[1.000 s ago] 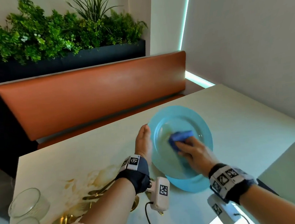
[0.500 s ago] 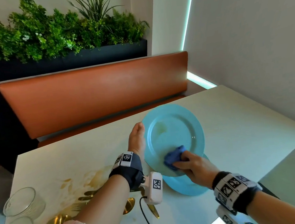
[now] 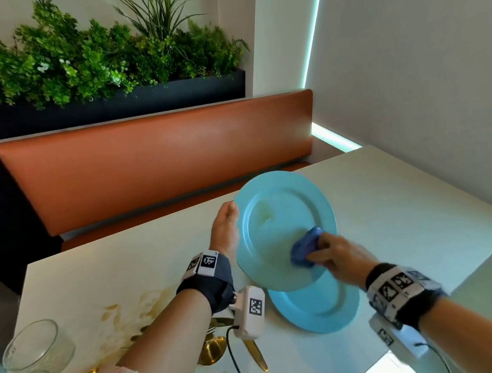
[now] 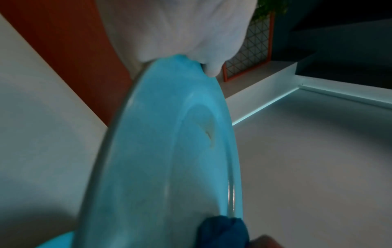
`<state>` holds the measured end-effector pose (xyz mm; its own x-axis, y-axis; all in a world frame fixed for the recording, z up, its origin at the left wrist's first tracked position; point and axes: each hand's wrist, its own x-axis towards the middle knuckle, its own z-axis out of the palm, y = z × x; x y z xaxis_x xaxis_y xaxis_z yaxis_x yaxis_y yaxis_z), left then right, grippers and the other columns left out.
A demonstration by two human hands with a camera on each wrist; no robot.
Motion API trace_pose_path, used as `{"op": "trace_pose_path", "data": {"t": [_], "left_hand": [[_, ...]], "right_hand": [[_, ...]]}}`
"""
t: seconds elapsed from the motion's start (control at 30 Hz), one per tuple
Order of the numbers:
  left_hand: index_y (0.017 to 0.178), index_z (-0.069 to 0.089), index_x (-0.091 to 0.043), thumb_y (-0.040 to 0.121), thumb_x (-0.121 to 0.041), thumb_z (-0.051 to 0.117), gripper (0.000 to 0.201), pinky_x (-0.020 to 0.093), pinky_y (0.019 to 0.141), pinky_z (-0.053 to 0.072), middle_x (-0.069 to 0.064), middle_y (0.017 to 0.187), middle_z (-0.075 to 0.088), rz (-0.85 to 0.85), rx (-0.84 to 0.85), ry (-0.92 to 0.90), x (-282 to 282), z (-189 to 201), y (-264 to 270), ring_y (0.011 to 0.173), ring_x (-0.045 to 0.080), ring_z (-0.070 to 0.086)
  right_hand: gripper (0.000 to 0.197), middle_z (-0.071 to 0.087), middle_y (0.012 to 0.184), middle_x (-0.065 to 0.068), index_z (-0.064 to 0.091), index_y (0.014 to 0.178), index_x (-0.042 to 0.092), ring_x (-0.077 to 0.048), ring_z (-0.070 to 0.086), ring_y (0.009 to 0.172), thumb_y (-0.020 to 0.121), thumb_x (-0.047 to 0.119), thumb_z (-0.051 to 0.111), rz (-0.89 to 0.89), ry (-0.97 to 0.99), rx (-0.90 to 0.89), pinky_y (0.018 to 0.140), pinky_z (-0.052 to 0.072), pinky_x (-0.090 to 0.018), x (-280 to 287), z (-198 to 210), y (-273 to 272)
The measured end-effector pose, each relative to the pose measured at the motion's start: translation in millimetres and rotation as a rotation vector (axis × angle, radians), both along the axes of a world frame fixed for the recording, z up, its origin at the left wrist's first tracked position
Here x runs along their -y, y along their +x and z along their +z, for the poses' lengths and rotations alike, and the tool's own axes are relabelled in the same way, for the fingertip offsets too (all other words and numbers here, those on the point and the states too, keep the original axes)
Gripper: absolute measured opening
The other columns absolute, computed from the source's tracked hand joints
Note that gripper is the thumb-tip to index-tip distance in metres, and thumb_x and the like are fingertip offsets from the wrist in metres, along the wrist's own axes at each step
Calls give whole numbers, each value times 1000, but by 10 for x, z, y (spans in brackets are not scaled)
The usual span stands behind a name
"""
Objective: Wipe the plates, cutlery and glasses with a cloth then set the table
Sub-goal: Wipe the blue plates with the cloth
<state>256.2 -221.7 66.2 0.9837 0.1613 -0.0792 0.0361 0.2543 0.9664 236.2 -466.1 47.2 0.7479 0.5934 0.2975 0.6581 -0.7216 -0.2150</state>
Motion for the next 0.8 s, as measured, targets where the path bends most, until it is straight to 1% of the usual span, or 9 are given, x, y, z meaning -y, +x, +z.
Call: {"op": "trace_pose_path", "data": {"t": [0.07, 0.13, 0.23, 0.3, 0.4, 0.5, 0.57, 0.7, 0.8], "left_hand": [[86, 57, -23, 103, -29, 35, 29, 48, 89, 46, 14, 101, 58, -26, 4, -3, 29, -11, -28, 93, 26, 55], [84, 55, -21, 103, -28, 34, 29, 41, 81, 46, 13, 96, 57, -38, 4, -4, 108, 19, -26, 87, 23, 53], [83, 56, -20, 102, -27, 36, 29, 43, 83, 47, 14, 97, 59, -32, 40, -2, 142, 65, 9, 89, 24, 54], [84, 58, -22, 102, -27, 36, 29, 47, 89, 48, 11, 100, 62, -5, 25, 14, 46, 72, 12, 93, 25, 58], [87, 60, -25, 102, -29, 35, 29, 49, 96, 46, 12, 108, 63, -3, 27, 40, -111, 80, -17, 101, 30, 59], [82, 62, -27, 101, -33, 39, 30, 51, 93, 47, 11, 101, 63, -47, 41, 32, -49, 120, -57, 96, 28, 59], [78, 65, -31, 93, -41, 44, 27, 55, 93, 46, 12, 98, 63, -79, 47, 17, 52, 140, -59, 92, 26, 58], [83, 61, -23, 96, -35, 43, 25, 58, 95, 43, 16, 99, 61, -79, 44, 20, 78, 95, -86, 92, 25, 56], [84, 58, -20, 102, -25, 36, 29, 46, 88, 48, 9, 93, 64, -35, -1, 7, -51, 83, -120, 90, 26, 58]], "right_hand": [[22, 57, 86, -9, 71, 99, 15, -27, 58, 76, 83, 6, 59, -308, 153, -35, 64, 33, -19, 15, 137, 234], [22, 50, 80, -6, 70, 96, 2, -25, 54, 73, 85, 14, 55, -419, 342, 55, 61, 27, -17, -174, 218, 351], [31, 58, 77, -8, 74, 93, 17, -24, 61, 63, 81, 25, 46, -98, 169, 159, 51, 47, -20, -464, 101, 122], [25, 61, 79, -5, 73, 89, 29, -21, 62, 61, 78, 25, 51, 74, -46, 76, 46, 51, -24, -426, 28, -67], [22, 63, 86, -10, 74, 89, 27, -27, 64, 75, 81, 14, 59, -41, -131, -59, 57, 52, -35, -190, 118, 63], [23, 53, 75, -10, 74, 88, 8, -26, 56, 69, 80, 9, 52, -308, 295, 71, 59, 43, -33, -247, 247, 341], [26, 57, 78, -14, 73, 95, 3, -28, 59, 70, 76, 2, 55, -322, 388, 163, 61, 48, -34, -506, 280, 369], [30, 63, 79, -10, 74, 94, 21, -25, 64, 61, 76, 14, 51, 29, 109, 196, 49, 52, -25, -764, 194, 3], [27, 63, 91, -2, 73, 99, 30, -21, 65, 77, 84, 22, 52, 155, -213, -114, 63, 52, -23, -469, 207, -133]]}}
